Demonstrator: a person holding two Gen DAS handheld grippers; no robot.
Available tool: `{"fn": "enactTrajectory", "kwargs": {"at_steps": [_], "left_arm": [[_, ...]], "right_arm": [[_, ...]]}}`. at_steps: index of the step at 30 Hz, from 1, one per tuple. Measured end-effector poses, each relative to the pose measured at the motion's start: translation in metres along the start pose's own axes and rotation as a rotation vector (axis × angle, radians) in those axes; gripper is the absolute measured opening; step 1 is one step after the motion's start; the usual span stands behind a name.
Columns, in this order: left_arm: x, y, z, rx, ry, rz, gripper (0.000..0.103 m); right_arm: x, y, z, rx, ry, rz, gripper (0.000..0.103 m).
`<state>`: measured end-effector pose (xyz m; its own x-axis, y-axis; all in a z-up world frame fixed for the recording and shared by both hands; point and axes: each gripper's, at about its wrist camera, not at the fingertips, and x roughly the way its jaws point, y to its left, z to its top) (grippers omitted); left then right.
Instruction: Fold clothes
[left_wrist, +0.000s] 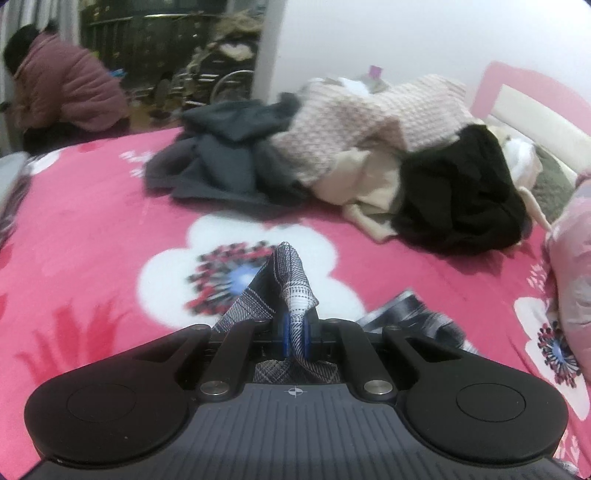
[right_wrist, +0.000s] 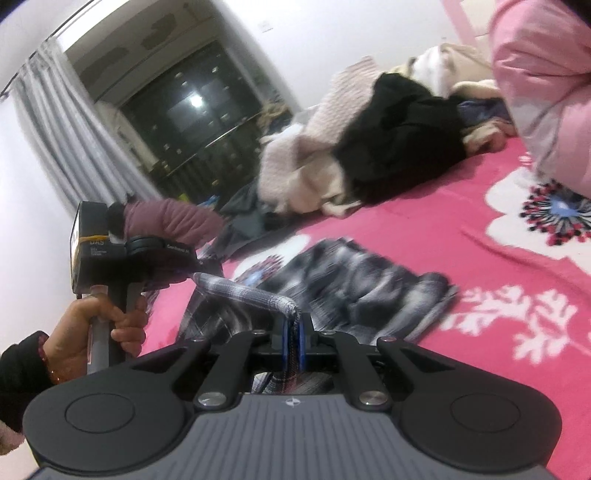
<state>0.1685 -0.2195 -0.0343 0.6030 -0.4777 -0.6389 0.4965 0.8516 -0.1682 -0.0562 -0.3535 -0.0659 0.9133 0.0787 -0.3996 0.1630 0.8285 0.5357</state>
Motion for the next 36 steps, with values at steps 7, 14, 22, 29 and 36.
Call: {"fn": "enactTrajectory", "kwargs": {"at_steps": [7, 14, 22, 29, 36], "left_arm": [[0.033, -0.039, 0.015, 0.049, 0.002, -0.052, 0.005], [0.061, -0.078, 0.017, 0.146, 0.002, -0.080, 0.005], [0.094, -0.069, 0.020, 0.072, 0.121, -0.225, 0.027], [0.062, -0.017, 0.038, -0.178, 0.070, -0.356, 0.035], [-0.013, 0.031, 0.013, -0.108, 0.133, -0.351, 0.040]], "right_arm": [[-0.004, -0.027, 0.009, 0.061, -0.046, -0.057, 0.006], [-0.004, -0.055, 0.015, 0.119, -0.067, -0.116, 0.006], [0.005, -0.083, 0.009, 0.220, -0.030, -0.168, 0.006], [0.005, -0.106, 0.010, 0.327, -0.047, -0.247, 0.018], [-0.012, -0.102, 0.025, 0.276, -0.138, -0.253, 0.020]]}}
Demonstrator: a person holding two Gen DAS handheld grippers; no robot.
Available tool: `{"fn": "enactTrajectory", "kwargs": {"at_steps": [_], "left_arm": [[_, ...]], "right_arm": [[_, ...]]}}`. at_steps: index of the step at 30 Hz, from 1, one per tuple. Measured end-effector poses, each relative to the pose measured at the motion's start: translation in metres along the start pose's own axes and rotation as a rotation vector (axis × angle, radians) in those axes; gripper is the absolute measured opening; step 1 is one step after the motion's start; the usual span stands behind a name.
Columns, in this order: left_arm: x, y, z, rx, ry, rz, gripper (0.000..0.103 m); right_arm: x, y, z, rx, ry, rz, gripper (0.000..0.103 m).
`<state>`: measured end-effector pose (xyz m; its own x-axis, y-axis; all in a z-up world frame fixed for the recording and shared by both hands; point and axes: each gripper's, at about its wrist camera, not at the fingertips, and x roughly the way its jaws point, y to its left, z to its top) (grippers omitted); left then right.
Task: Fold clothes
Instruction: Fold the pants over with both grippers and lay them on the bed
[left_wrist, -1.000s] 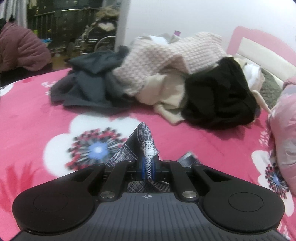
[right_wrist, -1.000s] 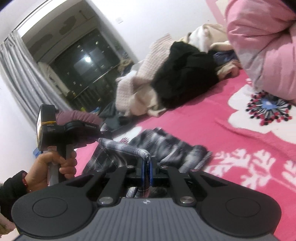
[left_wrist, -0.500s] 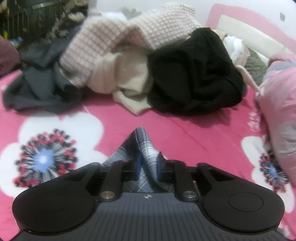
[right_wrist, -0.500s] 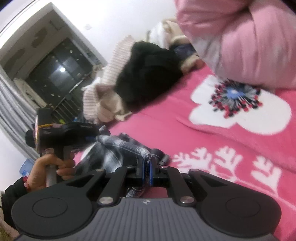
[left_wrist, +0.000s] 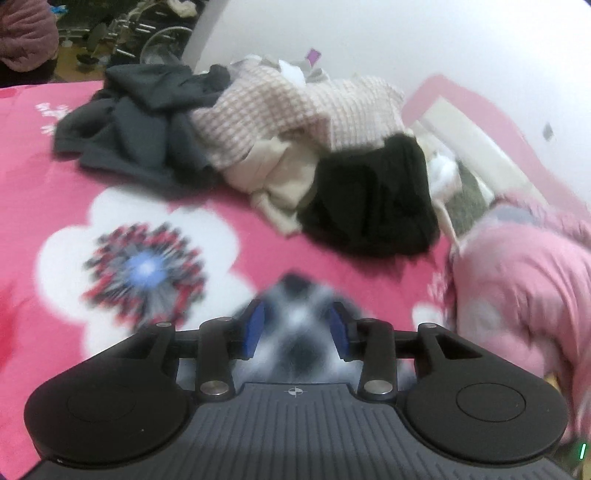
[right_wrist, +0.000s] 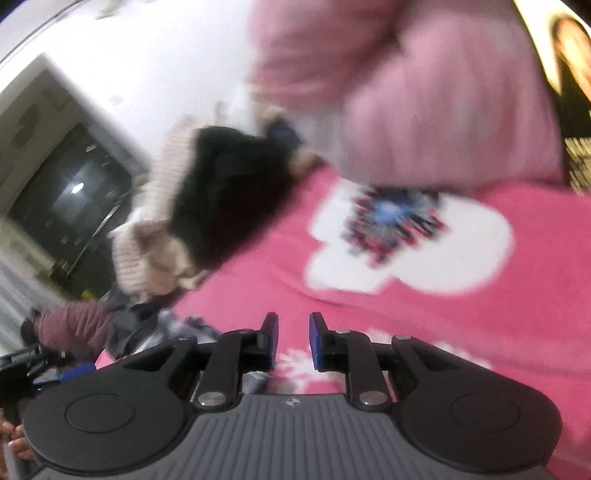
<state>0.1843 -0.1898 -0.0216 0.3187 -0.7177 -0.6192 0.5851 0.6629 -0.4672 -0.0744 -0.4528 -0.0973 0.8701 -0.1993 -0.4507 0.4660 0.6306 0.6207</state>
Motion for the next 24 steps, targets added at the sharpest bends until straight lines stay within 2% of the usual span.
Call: {"fn": "enactTrajectory", "kwargs": {"at_steps": [2, 5, 8, 9, 12, 14, 15, 17, 18, 20, 24], "left_arm": [[-0.019, 0.006, -0.017, 0.028, 0.047, 0.016, 0.042], [-0.036, 0.019, -0.050, -0.013, 0.134, 0.015, 0.044], [-0.040, 0.030, -0.084, -0.112, 0.198, -0.035, 0.045], [-0.039, 0.034, -0.094, -0.155, 0.209, -0.060, 0.046], [-0.028, 0.046, -0.113, -0.303, 0.224, -0.131, 0.046], [-0.016, 0.054, -0.122, -0.393, 0.227, -0.178, 0.048], [-0.009, 0.057, -0.125, -0.429, 0.236, -0.189, 0.048], [0.004, 0.060, -0.128, -0.448, 0.245, -0.182, 0.048], [0.007, 0.061, -0.128, -0.455, 0.239, -0.185, 0.048], [0.010, 0.062, -0.127, -0.467, 0.214, -0.194, 0.048], [0.020, 0.063, -0.126, -0.485, 0.183, -0.208, 0.048]], "right_arm": [[0.004, 0.019, -0.002, -0.095, 0.035, 0.064, 0.020], [0.010, 0.032, -0.010, -0.126, 0.071, 0.066, 0.020], [0.011, 0.017, -0.010, 0.024, 0.148, 0.032, 0.030], [0.010, 0.010, -0.011, 0.099, 0.181, 0.027, 0.038], [0.007, -0.008, -0.019, 0.293, 0.274, 0.038, 0.048], [0.011, -0.011, -0.026, 0.364, 0.329, 0.059, 0.058], [0.014, -0.010, -0.029, 0.378, 0.352, 0.070, 0.058], [0.021, -0.005, -0.034, 0.393, 0.387, 0.090, 0.063], [0.025, -0.001, -0.035, 0.395, 0.402, 0.097, 0.068], [0.036, 0.005, -0.038, 0.385, 0.438, 0.096, 0.070], [0.050, 0.013, -0.039, 0.406, 0.443, 0.102, 0.082]]}}
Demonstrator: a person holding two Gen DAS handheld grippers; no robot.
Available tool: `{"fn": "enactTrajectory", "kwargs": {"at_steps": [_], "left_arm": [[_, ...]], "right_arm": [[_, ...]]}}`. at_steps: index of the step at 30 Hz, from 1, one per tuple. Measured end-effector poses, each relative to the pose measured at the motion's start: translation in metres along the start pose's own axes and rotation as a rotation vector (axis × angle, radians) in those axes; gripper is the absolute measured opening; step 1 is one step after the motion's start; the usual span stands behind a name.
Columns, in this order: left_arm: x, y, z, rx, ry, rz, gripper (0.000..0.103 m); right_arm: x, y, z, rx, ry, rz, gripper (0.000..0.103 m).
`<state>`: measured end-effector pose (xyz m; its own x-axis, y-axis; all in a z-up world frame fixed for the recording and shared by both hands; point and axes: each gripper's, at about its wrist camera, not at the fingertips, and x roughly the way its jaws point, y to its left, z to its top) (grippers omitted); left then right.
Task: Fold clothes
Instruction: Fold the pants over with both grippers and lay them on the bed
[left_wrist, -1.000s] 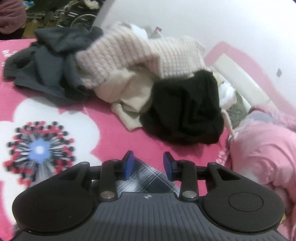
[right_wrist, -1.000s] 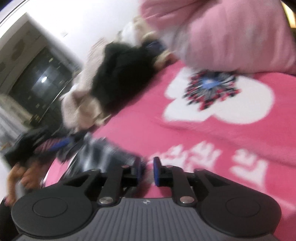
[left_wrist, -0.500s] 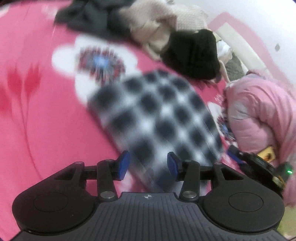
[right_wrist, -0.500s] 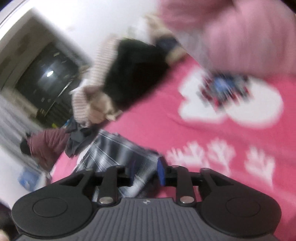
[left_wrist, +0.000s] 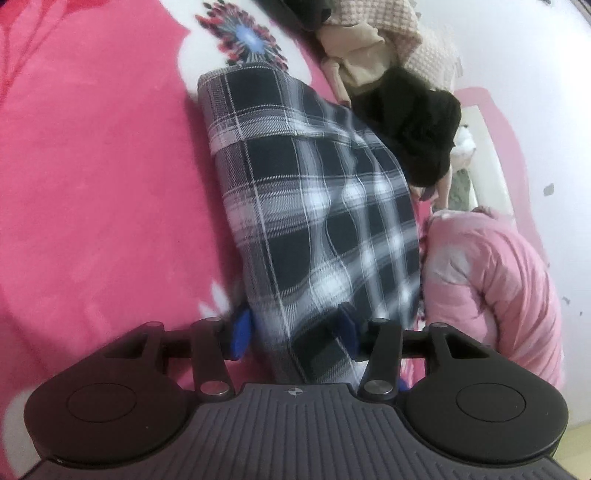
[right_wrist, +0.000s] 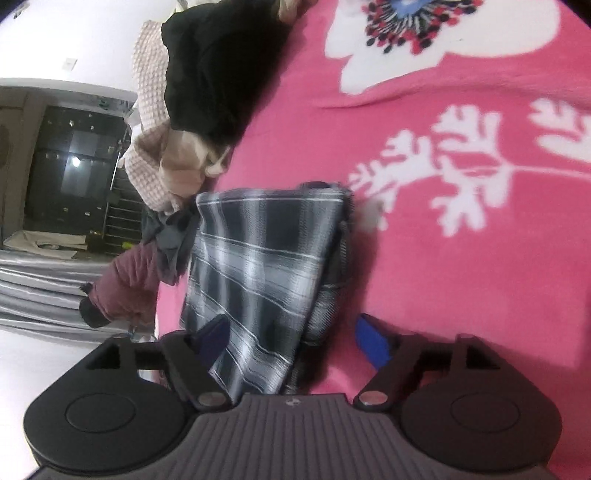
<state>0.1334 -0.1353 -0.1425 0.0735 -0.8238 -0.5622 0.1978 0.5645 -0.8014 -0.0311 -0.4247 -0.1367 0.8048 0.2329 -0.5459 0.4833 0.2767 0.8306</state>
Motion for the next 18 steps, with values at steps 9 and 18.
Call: {"fn": "enactTrajectory", "kwargs": {"at_steps": [9, 18], "left_arm": [[0.003, 0.006, -0.011, -0.038, -0.039, -0.062, 0.039], [-0.003, 0.002, -0.017, -0.059, -0.105, 0.001, 0.009]], "right_arm": [[0.027, 0.002, -0.004, 0.069, 0.013, 0.092, 0.070], [0.037, 0.003, -0.014, 0.081, -0.032, 0.045, 0.016]]}}
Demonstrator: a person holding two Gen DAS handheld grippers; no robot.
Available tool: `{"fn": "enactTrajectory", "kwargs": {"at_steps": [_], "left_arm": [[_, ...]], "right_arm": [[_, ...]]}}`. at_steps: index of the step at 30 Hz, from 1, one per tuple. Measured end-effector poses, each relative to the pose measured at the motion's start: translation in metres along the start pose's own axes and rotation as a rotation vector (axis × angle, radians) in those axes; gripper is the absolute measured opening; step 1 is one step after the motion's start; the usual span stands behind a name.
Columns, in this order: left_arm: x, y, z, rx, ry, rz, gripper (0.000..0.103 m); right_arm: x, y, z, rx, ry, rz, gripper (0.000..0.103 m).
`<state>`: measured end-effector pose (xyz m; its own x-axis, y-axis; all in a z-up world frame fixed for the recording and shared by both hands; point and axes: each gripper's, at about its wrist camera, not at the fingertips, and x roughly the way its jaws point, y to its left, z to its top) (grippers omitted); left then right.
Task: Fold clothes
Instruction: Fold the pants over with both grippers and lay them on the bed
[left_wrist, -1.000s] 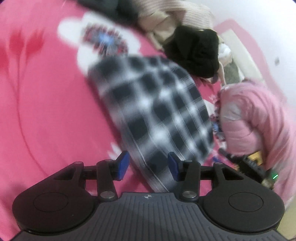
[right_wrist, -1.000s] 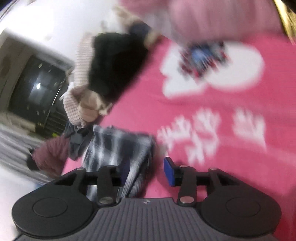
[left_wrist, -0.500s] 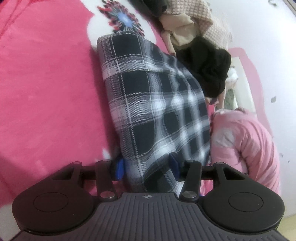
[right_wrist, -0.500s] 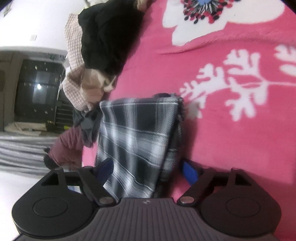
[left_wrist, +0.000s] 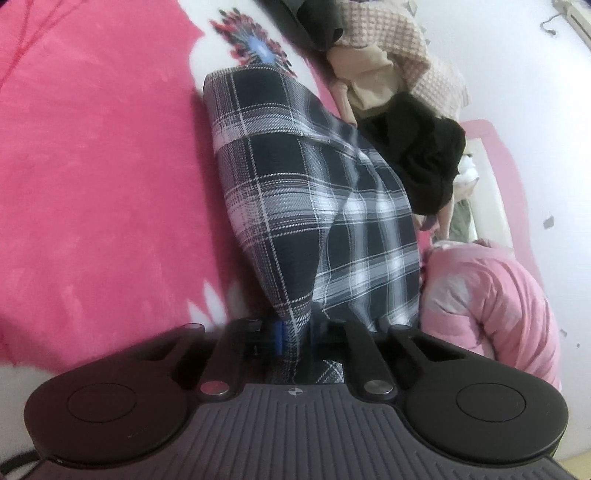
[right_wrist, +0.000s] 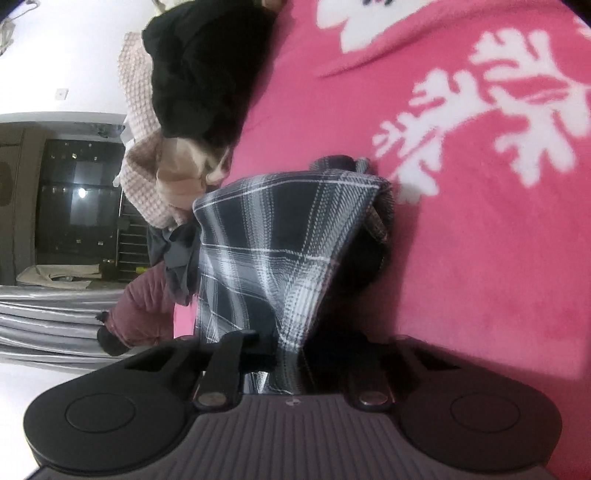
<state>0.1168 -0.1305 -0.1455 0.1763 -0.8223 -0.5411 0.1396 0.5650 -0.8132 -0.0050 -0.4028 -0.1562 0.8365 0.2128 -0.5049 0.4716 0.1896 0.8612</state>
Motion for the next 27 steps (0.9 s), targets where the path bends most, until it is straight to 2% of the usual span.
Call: {"fn": "enactTrajectory", "kwargs": {"at_steps": [5, 11, 18, 22, 23, 25, 26, 27], "left_arm": [[-0.017, -0.004, 0.006, -0.010, -0.011, -0.022, 0.007], [-0.053, 0.003, 0.003, -0.001, -0.007, -0.003, 0.007], [-0.106, 0.014, -0.032, -0.008, -0.010, 0.045, 0.007], [-0.117, 0.021, -0.052, 0.005, 0.009, 0.100, 0.009], [-0.117, 0.023, -0.056, 0.011, 0.020, 0.120, 0.011], [-0.123, 0.024, -0.058, 0.036, 0.019, 0.155, 0.016], [-0.128, 0.024, -0.059, 0.052, 0.014, 0.170, 0.027], [-0.135, 0.024, -0.058, 0.068, 0.005, 0.179, 0.038]], "right_arm": [[-0.005, 0.012, -0.015, -0.036, -0.013, -0.019, 0.014], [-0.012, 0.019, -0.049, -0.044, 0.039, -0.024, 0.014], [-0.032, 0.023, -0.091, -0.106, 0.138, -0.022, 0.014], [-0.034, 0.017, -0.101, -0.155, 0.205, -0.050, 0.017], [-0.032, 0.014, -0.101, -0.164, 0.223, -0.067, 0.018], [-0.030, 0.009, -0.098, -0.172, 0.252, -0.088, 0.026], [-0.032, 0.009, -0.096, -0.174, 0.260, -0.086, 0.027], [-0.035, 0.009, -0.094, -0.178, 0.266, -0.084, 0.035]]}}
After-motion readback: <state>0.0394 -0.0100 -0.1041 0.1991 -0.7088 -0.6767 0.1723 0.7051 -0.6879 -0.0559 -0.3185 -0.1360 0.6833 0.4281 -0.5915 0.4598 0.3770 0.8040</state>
